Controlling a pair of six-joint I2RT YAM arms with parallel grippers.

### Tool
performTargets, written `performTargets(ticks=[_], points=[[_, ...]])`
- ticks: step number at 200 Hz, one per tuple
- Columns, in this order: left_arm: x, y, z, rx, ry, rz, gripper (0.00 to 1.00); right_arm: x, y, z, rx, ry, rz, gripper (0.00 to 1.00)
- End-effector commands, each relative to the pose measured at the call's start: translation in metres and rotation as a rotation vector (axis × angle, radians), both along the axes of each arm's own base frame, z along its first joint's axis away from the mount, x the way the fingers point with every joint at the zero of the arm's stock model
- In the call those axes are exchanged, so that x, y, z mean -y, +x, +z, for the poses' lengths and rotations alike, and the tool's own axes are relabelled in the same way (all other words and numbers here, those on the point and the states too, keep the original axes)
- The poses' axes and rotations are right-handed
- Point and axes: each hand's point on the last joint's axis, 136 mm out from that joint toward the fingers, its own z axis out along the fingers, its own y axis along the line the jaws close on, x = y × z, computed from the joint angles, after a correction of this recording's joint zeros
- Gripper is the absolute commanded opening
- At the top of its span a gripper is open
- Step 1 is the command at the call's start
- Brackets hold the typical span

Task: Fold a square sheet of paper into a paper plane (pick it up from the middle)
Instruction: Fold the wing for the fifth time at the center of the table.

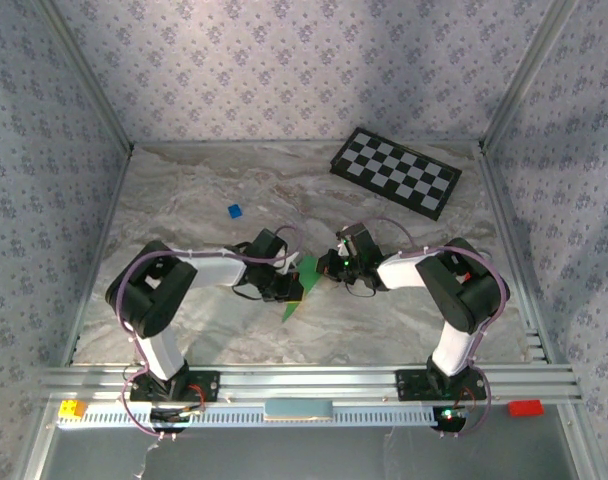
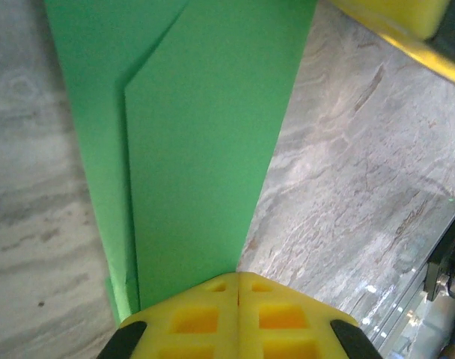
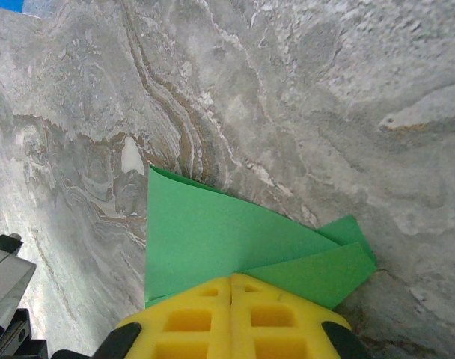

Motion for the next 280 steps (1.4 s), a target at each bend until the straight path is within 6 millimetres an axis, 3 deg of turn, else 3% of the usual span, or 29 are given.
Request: performTargets(ticks=[1,86,194,222,280], points=[[-0.055,-0.063,-0.035,-0.219,0.231,-0.033,0.01,0.042,-0.033,-0.054,-0.154,-0.205,-0.049,0.03],[-0.086,-0.086,-0.044,-0.230,0.324,-0.031,0.00,0.044,-0.031,-0.054,-0.157,-0.211,-0.050,0.03],[-0.103,-0.110,-0.042,-0.246,0.320,0.010,0.00,0.041,-0.027,-0.052,-0.162,-0.210,-0.040,0.03],[-0.091,-0.103,-0.026,-0.208,0.252,0.010,0.01,0.038,-0.025,-0.051,-0.157,-0.204,-0.035,0.04],[-0.079,-0.068,0.034,0.003,0.126,0.066,0.06,0.033,-0.021,-0.046,-0.134,-0.187,-0.015,0.04]])
